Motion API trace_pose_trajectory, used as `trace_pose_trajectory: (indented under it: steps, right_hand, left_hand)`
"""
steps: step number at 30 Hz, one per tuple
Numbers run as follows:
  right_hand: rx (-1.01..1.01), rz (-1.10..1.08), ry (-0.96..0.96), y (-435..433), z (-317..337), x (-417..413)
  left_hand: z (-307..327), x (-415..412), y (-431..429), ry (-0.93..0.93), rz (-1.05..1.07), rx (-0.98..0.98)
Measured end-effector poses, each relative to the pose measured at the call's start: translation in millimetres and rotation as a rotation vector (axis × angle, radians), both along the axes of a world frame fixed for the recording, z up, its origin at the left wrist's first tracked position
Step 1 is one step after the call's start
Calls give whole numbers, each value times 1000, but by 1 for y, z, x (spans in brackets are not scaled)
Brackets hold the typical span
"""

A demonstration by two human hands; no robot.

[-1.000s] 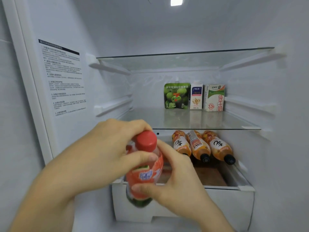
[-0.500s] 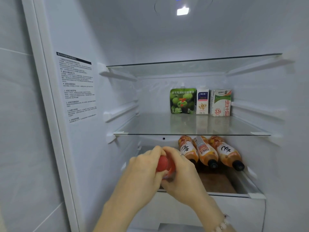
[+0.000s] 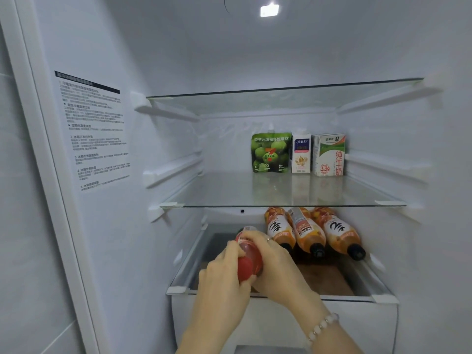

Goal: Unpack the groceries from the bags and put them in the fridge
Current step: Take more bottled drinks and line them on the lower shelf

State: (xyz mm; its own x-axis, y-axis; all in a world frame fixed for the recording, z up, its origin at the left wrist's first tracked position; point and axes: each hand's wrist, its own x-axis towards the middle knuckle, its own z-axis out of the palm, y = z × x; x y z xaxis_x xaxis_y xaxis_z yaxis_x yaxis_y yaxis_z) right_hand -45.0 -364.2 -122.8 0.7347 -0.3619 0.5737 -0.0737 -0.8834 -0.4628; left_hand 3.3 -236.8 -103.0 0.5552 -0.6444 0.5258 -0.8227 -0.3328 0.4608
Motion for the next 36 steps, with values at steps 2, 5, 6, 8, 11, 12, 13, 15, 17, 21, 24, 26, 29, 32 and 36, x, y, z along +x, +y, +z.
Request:
trace_pose_trajectory:
  steps: [2,5,6,8,11,12,13,15,17,21,24,26,29,32,36]
  right_hand:
    - [-21,-22,59,-5,-2,2]
    - [-13,-59,134,-9,-4,7]
    - [-15,-66,150,-11,-4,10]
    - [-34,-68,182,-14,-1,15]
    - [-87,-79,273,-19,5,20]
    - [-101,-91,295,-21,7,20]
    - [-110,-106,313,-23,7,21]
    - [-121,-141,339,-26,8,22]
    - [-168,-196,383,-29,13,23]
    - [-392,-289,555,-39,28,29]
    - [-472,-310,629,-46,33,34]
    - [-460,-311,660,-48,32,37]
    - [-358,-303,662,-52,31,43]
    - [-285,-301,698,-56,31,54]
    - [-306,-319,714,-61,32,63]
  left_hand:
    - [-8,3,-4,57,-16,5]
    - [-17,10,-13,135,-13,-22]
    - [-18,14,-16,146,-3,-36]
    - [-18,20,-22,142,9,-63]
    - [-19,27,-31,120,-1,-69]
    - [-20,28,-35,119,-7,-66]
    - [-20,29,-39,118,-17,-69]
    - [-21,31,-49,123,-38,-80]
    - [-21,33,-59,142,-46,-65]
    - [-26,41,-77,175,-60,-38]
    - [-31,47,-86,177,-64,-28]
    - [-34,53,-90,174,-69,-36]
    - [-33,60,-96,152,-69,-28]
    - [-30,67,-102,99,-76,21]
    - [-29,74,-109,37,-79,61]
